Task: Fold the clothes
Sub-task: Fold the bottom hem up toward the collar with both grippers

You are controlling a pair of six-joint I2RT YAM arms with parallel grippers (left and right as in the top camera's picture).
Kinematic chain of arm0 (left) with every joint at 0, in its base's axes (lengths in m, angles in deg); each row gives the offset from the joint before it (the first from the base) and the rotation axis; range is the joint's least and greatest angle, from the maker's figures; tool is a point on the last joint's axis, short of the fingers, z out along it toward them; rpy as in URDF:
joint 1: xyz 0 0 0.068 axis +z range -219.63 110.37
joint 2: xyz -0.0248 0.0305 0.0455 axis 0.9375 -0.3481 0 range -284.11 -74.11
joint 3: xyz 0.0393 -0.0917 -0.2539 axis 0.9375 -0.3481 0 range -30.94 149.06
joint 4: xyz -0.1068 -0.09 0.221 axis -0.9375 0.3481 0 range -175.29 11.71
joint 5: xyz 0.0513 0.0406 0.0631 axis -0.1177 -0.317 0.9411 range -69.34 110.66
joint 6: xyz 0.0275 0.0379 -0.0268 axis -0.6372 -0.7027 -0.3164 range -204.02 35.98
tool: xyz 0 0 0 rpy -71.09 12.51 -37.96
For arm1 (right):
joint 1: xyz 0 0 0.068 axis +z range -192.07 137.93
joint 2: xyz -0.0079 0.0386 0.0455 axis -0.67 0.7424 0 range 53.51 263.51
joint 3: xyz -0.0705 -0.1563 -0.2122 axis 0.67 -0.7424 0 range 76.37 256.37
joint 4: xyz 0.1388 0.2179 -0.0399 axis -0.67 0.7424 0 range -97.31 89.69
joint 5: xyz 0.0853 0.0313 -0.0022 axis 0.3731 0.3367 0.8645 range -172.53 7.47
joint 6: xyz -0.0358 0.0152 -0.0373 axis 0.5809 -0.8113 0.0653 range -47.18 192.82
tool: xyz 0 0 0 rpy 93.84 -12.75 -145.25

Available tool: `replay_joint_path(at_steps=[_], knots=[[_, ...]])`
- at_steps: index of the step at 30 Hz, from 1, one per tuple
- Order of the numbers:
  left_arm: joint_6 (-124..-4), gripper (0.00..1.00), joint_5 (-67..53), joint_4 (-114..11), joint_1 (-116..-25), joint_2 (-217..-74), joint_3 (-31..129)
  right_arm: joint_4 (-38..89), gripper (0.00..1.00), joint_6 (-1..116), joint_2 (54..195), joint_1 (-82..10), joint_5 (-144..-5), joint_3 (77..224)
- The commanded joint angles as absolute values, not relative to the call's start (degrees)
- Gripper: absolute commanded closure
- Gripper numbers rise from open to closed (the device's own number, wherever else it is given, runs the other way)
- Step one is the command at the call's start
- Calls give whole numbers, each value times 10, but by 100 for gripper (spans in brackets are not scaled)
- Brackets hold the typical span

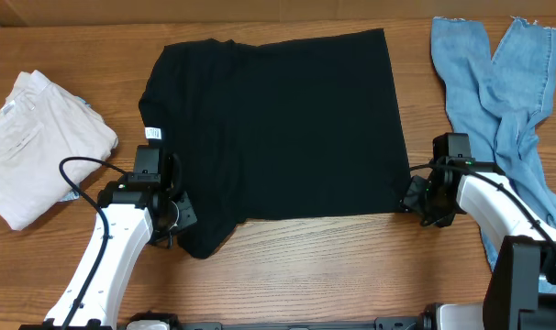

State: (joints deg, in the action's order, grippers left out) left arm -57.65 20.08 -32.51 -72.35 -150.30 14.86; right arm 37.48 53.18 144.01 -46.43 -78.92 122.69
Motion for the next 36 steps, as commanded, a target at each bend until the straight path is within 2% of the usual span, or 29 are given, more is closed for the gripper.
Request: replay_joint_path(at_steps=[1, 2, 4, 5, 9, 12, 22, 30, 36], knots=[[-587, 96, 211, -324, -722, -1497, 158, 365, 53, 533, 1440, -462, -776, 1223], [-587, 96, 211, -324, -722, -1497, 158, 364, 56, 533, 1440, -462, -773, 1223], [-587, 96, 211, -323, -722, -1497, 158, 362, 70, 533, 1440, -462, -773, 1223], [-587, 96, 211, -322, -722, -1497, 158, 361, 74, 533, 1440, -462, -773, 1223], [-587, 96, 211, -319, -722, -1497, 158, 356, 83, 533, 1440, -462, -773, 1223], [-587, 96, 211, -319, -722, -1497, 158, 358, 96, 533, 1440, -462, -773, 1223], [-597, 96, 197, -286, -722, -1471, 165, 413, 96, 533, 1404, -462, -769, 1258], [-613, 96, 189, -215, -722, -1344, 224, 494, 96, 528, 1233, -463, -785, 1316], [-607, 96, 241, -145, -716, -1259, 271, 547, 96, 529, 1143, -463, -815, 1344]])
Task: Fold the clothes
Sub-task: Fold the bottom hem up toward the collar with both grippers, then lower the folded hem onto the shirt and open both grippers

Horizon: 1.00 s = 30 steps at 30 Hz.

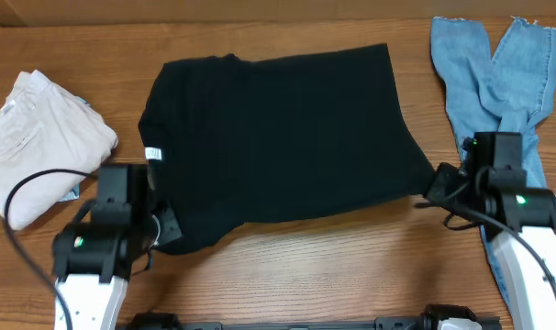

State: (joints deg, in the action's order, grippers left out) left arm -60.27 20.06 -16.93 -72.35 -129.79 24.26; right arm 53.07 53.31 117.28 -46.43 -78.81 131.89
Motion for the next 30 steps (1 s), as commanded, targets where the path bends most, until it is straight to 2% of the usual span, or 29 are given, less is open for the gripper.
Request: replay_joint_path(at_steps=[1, 4, 11, 25, 30], knots=[[-606, 96, 249, -138, -713, -1251, 275, 553, 96, 529, 1138, -463, -816, 1350], [-594, 96, 260, -143, -693, -1228, 278, 560, 96, 532, 1136, -463, -816, 1375], [-596, 96, 256, -246, -669, -1264, 277, 547, 96, 554, 1206, -463, -809, 1412], [-599, 96, 216, -412, -669, -1545, 277, 387, 96, 641, 1438, -463, -722, 1412], [-598, 96, 195, -435, -669, -1595, 277, 344, 96, 659, 1466, -462, -708, 1412]])
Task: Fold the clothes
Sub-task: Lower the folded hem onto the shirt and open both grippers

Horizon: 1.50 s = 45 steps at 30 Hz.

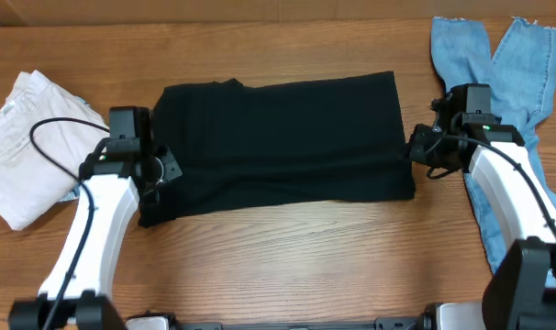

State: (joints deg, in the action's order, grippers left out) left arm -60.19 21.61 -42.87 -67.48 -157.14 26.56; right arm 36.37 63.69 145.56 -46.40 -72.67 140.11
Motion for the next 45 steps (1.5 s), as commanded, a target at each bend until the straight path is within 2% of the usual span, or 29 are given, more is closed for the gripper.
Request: replay_joint_path(at_steps=[1, 4, 5, 6, 8, 9, 10, 19, 23, 25, 26, 29, 37, 45], knots=[[-598, 96, 195, -435, -669, -1602, 277, 338, 96, 658, 1469, -461, -708, 1412], [-598, 96, 195, -434, -669, -1611, 277, 329, 96, 658, 1477, -457, -708, 1412], [-598, 95, 195, -434, -669, -1611, 277, 328, 94, 658, 1478, -454, -708, 1412], [-598, 92, 196, -434, -669, -1611, 277, 327, 88, 658, 1479, -452, -709, 1412], [-601, 73, 196, -441, -669, -1611, 278, 325, 69, 658, 1478, -447, -709, 1412], [-608, 66, 197, -446, -668, -1611, 278, 325, 65, 658, 1478, -447, -709, 1412], [-613, 62, 198, -448, -668, -1610, 282, 325, 63, 658, 1478, -447, -709, 1412], [-623, 56, 197, -446, -665, -1602, 364, 355, 65, 664, 1478, -443, -702, 1412], [-622, 60, 164, -408, -666, -1602, 399, 380, 71, 673, 1478, -428, -700, 1409], [-622, 82, 114, -368, -668, -1602, 405, 377, 71, 674, 1479, -420, -700, 1405], [-622, 89, 86, -344, -668, -1602, 405, 375, 71, 673, 1481, -418, -700, 1404], [-634, 96, 76, -293, -680, -1603, 392, 369, 72, 673, 1493, -417, -701, 1404], [-637, 96, 106, -330, -708, -1604, 294, 335, 73, 673, 1568, -417, -700, 1404], [-637, 88, 161, -482, -708, -1612, 200, 334, 73, 673, 1591, -417, -700, 1404]])
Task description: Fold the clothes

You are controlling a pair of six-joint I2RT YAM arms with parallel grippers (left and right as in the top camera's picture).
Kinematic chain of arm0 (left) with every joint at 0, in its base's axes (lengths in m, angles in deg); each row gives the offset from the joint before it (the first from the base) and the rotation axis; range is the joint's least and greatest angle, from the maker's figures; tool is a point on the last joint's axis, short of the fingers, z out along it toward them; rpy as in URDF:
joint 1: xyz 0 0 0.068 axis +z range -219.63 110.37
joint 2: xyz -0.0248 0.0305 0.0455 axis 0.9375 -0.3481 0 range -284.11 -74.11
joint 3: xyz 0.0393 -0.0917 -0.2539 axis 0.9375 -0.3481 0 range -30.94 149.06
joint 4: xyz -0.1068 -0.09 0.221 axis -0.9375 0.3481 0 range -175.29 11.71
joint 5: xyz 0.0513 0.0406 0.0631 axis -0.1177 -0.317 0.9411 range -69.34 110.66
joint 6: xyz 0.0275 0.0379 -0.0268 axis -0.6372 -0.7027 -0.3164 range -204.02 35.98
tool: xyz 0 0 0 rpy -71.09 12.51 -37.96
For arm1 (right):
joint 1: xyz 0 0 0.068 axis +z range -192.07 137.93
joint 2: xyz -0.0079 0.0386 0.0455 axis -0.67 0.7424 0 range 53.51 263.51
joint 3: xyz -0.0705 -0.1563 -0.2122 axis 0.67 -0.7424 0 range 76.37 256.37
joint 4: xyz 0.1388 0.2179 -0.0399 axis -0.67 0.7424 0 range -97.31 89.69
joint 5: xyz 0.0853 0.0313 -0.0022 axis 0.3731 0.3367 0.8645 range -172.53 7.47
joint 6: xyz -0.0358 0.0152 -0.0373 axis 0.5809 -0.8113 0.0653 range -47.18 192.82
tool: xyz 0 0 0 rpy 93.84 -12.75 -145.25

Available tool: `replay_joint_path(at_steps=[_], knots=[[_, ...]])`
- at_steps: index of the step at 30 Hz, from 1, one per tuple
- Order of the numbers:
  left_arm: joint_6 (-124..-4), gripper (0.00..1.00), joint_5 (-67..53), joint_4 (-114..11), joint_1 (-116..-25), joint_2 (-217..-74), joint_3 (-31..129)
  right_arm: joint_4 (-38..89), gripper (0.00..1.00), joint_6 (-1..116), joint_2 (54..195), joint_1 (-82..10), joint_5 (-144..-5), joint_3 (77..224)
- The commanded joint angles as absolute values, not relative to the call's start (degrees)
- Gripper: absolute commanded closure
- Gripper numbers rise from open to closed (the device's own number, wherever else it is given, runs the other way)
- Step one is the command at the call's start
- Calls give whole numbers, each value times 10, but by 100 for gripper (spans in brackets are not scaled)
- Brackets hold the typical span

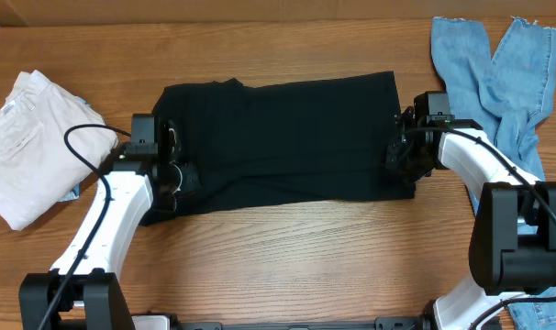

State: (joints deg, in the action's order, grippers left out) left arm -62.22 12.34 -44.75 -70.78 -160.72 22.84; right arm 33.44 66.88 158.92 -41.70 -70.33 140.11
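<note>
A black T-shirt [287, 137] lies folded into a wide band across the middle of the wooden table [287, 257], its collar at the upper left. My left gripper [179, 174] rests on the shirt's left end, low against the cloth. At the shirt's right end my right gripper [394, 158] is also down on the fabric. Both sets of dark fingers merge with the black cloth, so their state does not show.
A folded white garment [35, 142] lies at the far left of the table. Light blue jeans [498, 82] are spread loosely along the right side, behind and under my right arm.
Both grippers have shifted inward onto the ends of the shirt; they were at its outer edges. The shirt's lower edge sits a little higher at the left. The band shape is unchanged.
The shirt first lay spread flat with my grippers at its two front corners. Then the front edge was raised and pulled toward me. Later the shirt lay folded into a band with the grippers at its ends, and now they rest on those ends.
</note>
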Motion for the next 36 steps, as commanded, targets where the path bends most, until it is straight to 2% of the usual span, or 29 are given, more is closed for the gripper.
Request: replay_joint_path(at_steps=[1, 7, 12, 15, 19, 25, 29, 35, 36], knots=[[-637, 87, 174, -502, -708, -1613, 193, 335, 73, 673, 1591, -417, -700, 1404], [-632, 84, 242, -606, -708, -1638, 186, 344, 73, 673, 1591, -417, -700, 1404], [-617, 82, 242, -669, -705, -1718, 188, 350, 73, 673, 1591, -417, -700, 1404], [-613, 82, 229, -666, -702, -1750, 191, 352, 73, 673, 1591, -417, -700, 1404], [-613, 81, 225, -642, -692, -1759, 194, 354, 73, 673, 1591, -417, -700, 1404], [-642, 81, 217, -535, -673, -1714, 281, 402, 74, 651, 1591, -417, -700, 1404], [-674, 76, 217, -459, -661, -1691, 367, 448, 76, 606, 1591, -417, -696, 1404], [-690, 70, 208, -385, -658, -1690, 464, 493, 76, 608, 1591, -411, -683, 1404], [-690, 65, 208, -379, -658, -1690, 477, 502, 77, 608, 1591, -406, -683, 1404]])
